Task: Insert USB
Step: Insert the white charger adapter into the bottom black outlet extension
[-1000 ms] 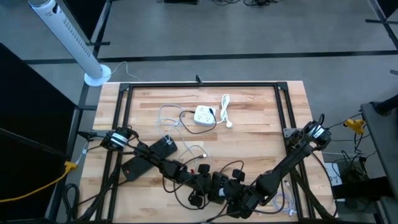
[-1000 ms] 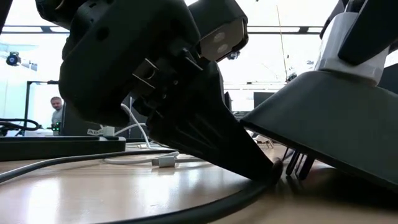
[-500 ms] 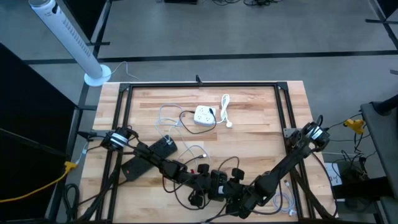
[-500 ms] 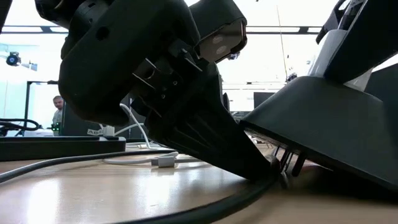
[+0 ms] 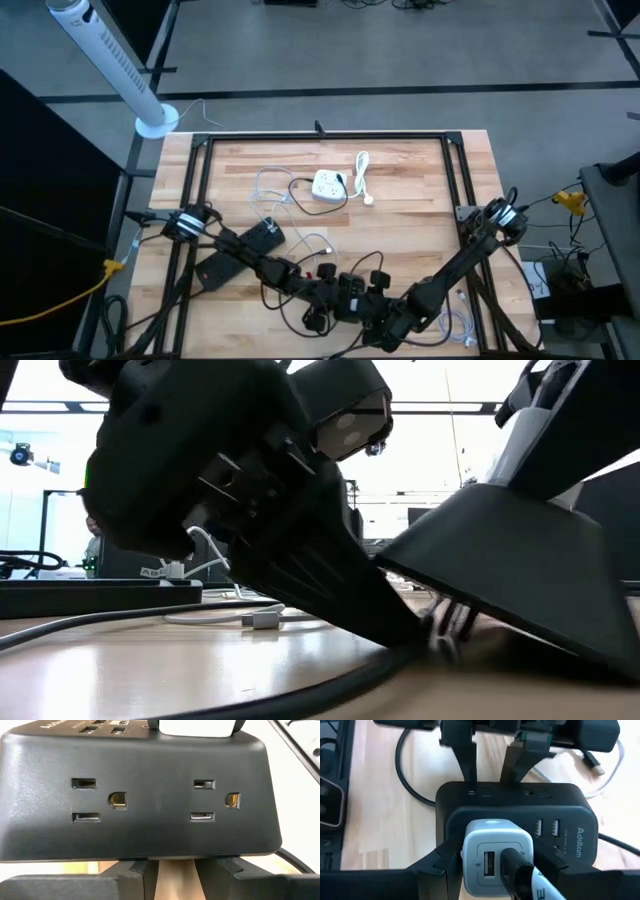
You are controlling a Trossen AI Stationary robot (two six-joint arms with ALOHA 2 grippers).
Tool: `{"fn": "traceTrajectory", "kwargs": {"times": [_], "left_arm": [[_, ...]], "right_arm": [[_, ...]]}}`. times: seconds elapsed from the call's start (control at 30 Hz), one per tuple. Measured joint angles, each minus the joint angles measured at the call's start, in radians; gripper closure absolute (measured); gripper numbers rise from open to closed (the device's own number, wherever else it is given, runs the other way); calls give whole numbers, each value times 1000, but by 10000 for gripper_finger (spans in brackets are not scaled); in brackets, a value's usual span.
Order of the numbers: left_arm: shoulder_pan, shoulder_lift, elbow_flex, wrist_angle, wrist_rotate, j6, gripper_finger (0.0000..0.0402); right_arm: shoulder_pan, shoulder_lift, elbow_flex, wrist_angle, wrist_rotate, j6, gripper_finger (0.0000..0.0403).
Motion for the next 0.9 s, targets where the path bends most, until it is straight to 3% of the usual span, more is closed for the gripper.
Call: {"fn": "traceTrajectory", "kwargs": {"times": [0.33,0.5,0.6,0.7,0.9], "left_arm": [[-6,-111,3,-166,-14,12,298],[-32,-208,9,-415,-64,-85,298],[-60,-268,9,-580,-90,-165,299],[-97,-320,7,-699,-112,-283,299],[-192,-333,-12,-782,-108,-412,303]], "right_arm": [[7,-58,51,-151,4,28,254],[5,-57,47,-211,37,57,163],[10,-59,45,-268,60,106,136],[22,-67,46,-361,61,145,135],[72,-108,44,-550,-5,279,162]]}}
